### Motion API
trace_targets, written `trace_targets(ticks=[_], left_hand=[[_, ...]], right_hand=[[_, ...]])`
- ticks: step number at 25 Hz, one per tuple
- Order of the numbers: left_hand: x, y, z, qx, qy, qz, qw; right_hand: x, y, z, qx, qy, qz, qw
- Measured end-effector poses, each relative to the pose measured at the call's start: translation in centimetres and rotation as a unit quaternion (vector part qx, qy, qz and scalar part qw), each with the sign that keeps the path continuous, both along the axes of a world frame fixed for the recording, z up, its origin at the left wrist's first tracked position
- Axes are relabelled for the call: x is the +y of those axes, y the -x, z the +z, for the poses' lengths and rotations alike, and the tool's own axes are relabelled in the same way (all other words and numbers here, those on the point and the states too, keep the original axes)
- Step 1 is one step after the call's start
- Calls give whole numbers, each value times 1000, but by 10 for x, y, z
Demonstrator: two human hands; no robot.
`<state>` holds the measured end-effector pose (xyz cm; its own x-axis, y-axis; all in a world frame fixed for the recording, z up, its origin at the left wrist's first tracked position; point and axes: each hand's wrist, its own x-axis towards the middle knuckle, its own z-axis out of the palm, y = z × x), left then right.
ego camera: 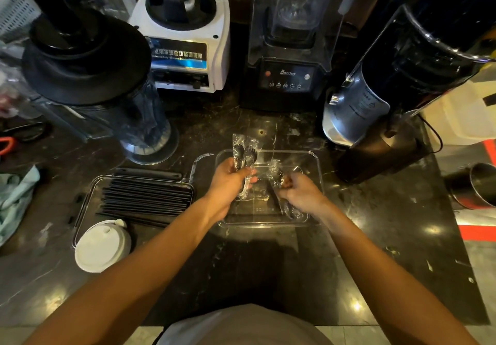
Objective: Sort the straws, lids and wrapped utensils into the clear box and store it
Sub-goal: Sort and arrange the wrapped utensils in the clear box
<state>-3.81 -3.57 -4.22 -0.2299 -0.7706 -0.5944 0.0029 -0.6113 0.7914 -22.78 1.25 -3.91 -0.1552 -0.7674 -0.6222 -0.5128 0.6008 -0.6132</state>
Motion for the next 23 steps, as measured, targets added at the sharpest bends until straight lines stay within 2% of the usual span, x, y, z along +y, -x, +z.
trace_targets(ticks=[4,9,15,23], left_hand=[[2,5,-4,7,-13,9,1000],[12,17,1,41,-30,-31,998],[21,19,-2,89,-53,-44,994],[18,17,-6,90,-41,-24,995]], right_hand=[[8,8,16,-177,55,-165,969],[15,13,25,-339,57,-250,905],[21,8,27,-375,57,-304,874],[18,5,27,-387,60,-301,869]])
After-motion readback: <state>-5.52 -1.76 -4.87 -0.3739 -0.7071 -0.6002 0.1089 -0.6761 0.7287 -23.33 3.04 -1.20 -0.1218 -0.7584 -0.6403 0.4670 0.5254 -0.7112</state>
